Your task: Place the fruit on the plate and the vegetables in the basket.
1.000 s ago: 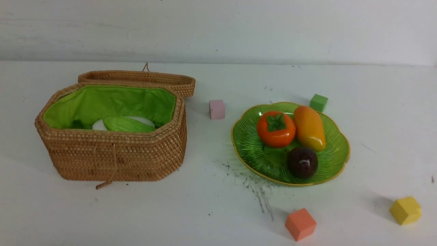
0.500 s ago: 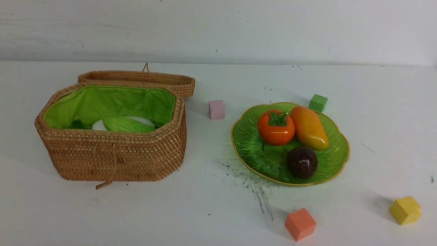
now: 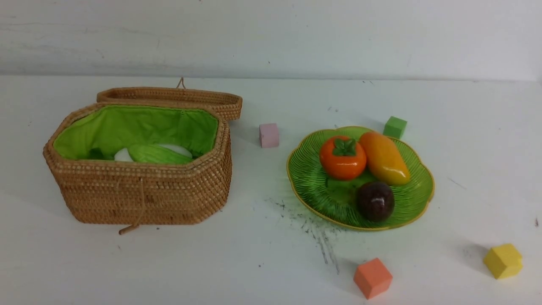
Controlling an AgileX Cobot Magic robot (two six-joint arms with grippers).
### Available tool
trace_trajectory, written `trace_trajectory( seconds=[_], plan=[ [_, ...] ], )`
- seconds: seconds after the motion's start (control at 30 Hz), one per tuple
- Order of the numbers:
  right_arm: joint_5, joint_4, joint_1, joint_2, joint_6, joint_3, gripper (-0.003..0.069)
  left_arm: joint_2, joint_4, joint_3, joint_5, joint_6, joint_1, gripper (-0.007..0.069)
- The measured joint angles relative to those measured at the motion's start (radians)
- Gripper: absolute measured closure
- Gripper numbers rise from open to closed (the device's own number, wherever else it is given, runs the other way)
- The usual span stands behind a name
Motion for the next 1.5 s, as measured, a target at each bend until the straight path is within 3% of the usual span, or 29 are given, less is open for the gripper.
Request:
trace_trajectory(
  seconds=[0.93, 1.07, 1.23, 1.5],
  plan=[
    [0.000, 0.000, -0.001, 0.000, 0.010, 0.000, 0.0658, 0.000, 0.022, 0.004, -0.032, -0.012, 0.001, 0.0638],
    [0.000, 0.000, -0.001, 0.000, 0.010, 0.000, 0.0656, 0.000, 0.148, 0.004, -0.142, -0.163, 0.048, 0.0638],
    [0.000, 0.000, -0.001, 0.000, 0.010, 0.000, 0.0652, -0.012, 0.420, 0.049, -0.186, -0.441, 0.097, 0.0638],
    [0.000, 0.000, -0.006, 0.000, 0.011, 0.000, 0.0643, -0.012, 0.450, 0.192, -0.233, -0.536, 0.099, 0.0638]
  ],
)
